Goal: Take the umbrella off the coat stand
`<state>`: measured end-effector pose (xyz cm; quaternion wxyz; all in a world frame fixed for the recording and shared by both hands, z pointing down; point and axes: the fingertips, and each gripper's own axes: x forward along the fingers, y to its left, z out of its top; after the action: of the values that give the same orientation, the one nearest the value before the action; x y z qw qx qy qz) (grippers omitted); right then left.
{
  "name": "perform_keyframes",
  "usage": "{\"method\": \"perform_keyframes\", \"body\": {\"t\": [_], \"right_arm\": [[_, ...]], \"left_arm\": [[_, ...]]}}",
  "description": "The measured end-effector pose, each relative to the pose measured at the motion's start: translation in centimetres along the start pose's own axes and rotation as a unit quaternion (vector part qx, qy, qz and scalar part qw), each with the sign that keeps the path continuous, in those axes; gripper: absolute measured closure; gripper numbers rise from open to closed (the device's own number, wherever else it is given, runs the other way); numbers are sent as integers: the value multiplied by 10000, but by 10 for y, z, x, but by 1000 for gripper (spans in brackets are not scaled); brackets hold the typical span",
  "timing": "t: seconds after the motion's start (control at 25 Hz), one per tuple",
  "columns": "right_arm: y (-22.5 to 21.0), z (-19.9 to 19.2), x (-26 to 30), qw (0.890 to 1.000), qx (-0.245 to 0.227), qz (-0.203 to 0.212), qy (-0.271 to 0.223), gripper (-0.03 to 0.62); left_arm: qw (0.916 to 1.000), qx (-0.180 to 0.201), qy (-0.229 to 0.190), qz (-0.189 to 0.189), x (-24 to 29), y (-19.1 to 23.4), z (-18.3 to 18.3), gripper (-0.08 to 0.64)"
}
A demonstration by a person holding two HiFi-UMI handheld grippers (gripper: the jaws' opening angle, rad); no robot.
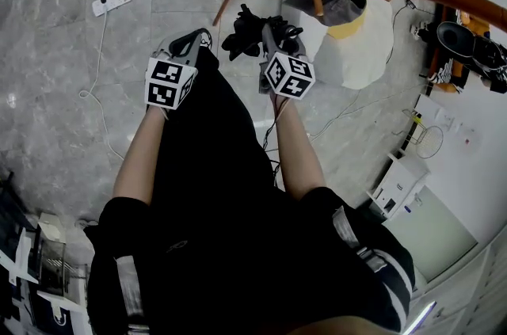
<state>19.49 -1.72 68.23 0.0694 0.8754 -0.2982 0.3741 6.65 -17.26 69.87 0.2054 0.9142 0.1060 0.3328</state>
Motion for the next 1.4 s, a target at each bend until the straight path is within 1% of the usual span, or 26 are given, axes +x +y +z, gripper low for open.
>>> {"method": "perform_keyframes", "body": {"t": [0.12, 0.32, 0.48, 0.64, 0.84, 0.96, 1.24, 1.32, 1.4], "right_arm": [[22, 1, 5, 9995, -151, 254, 53, 376], [71, 9, 12, 9954, -454, 840, 37, 377], [114, 21, 14, 9886, -803, 1277, -11, 379], [154, 35, 17, 9791, -1131, 1690, -46, 379], [200, 58, 21, 9689, -1318, 2090, -104, 379], [223, 77, 15, 9628, -1407, 2296, -215, 379], [253, 133, -24, 9503, -1564, 2605, -676, 379], [254, 150, -35, 9469, -1611, 2657, -824, 379], [248, 172, -47, 9447, -1635, 2666, -989, 379]], "left_arm": [[9996, -173, -48, 219, -13, 15, -4, 560], [9978, -376, -144, 534, -40, 33, -7, 560], [9950, -529, -255, 806, -65, 45, -7, 560], [9891, -732, -512, 1174, -93, 60, 2, 560], [9774, -936, -894, 1669, -131, 83, 22, 560], [9691, -927, -1145, 1976, -156, 91, 37, 561], [9519, -594, -1756, 2441, -208, 75, 91, 560], [9433, -423, -1978, 2630, -222, 67, 112, 560], [9329, -189, -2229, 2823, -235, 55, 140, 561]]}}
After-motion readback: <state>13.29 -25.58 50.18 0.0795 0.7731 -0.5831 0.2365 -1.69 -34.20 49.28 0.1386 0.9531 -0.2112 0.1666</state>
